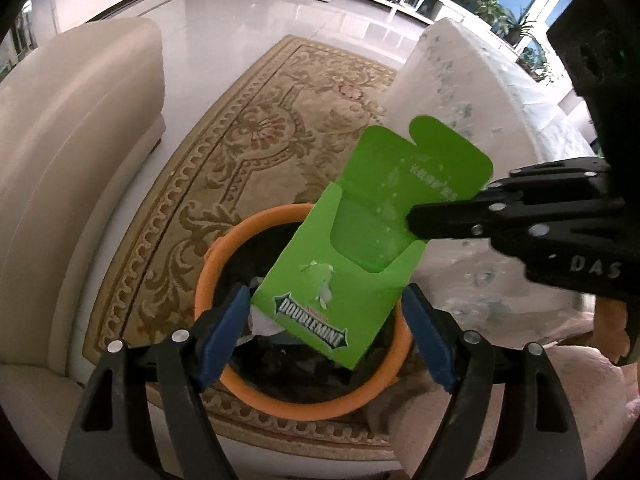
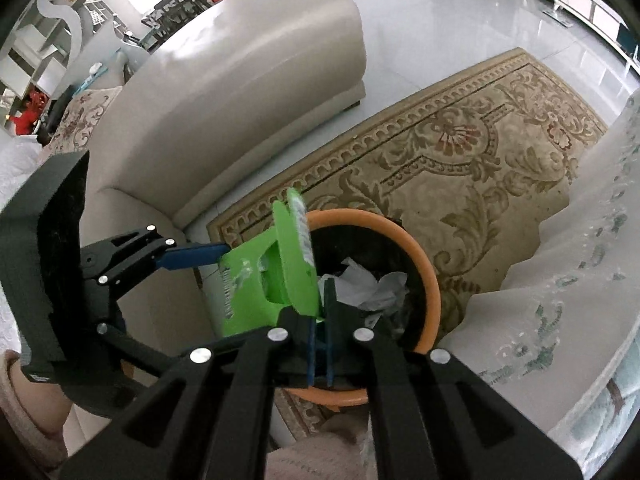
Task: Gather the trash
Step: 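Open the right gripper to drop the green box into the bin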
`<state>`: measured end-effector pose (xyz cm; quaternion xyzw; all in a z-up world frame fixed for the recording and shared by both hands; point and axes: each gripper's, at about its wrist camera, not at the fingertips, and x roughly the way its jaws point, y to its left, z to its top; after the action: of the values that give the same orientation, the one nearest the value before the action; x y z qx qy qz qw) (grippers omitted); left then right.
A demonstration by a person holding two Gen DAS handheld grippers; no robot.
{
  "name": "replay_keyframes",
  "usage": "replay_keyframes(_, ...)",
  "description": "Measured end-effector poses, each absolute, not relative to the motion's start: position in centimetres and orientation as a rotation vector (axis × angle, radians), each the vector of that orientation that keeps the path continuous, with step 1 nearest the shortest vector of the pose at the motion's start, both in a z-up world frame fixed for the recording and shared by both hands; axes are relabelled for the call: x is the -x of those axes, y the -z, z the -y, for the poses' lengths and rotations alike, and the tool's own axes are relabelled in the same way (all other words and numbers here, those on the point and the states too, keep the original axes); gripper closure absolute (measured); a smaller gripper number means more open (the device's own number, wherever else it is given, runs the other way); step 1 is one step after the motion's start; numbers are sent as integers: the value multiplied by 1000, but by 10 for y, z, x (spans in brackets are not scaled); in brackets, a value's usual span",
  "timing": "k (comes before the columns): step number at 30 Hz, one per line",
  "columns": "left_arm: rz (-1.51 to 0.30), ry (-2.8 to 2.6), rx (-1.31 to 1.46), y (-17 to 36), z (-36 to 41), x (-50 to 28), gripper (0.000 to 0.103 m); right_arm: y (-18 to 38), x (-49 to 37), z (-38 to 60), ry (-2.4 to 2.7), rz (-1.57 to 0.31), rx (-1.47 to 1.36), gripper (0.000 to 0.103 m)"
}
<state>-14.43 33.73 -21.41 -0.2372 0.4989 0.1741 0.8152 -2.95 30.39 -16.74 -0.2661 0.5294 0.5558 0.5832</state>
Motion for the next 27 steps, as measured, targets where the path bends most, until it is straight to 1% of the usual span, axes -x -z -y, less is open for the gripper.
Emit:
replay_keyframes(1, -1071, -380, 509, 216, -340, 145, 20, 169, 27, -306, -1279, -1233, 623, 78)
replay_keyframes(2, -1074, -392, 509, 218, -342, 146, 15, 170, 26, -306, -1267, -1233, 622, 48)
replay_keyframes(3, -1076, -418, 501, 220, -344, 146, 10, 171, 23, -306, -1257, -1220, 609, 34)
replay_keyframes(4, -1079, -435, 497, 222, -346, 147, 8, 171, 20, -306, -1241, -1198, 602, 22)
replay_keyframes(9, -1106, -445, 532, 233, -353, 149, 6, 181, 11, -307, -1215, -1270, 586, 21)
replay_keyframes(20, -1145, -523, 438, 240, -344, 141, 6, 179, 13, -303, -1224, -1253, 584, 21)
replay_keyframes(27, -1129, -565, 458, 236, -348, 143, 6, 175, 0, -296, -1248, -1284, 474, 21)
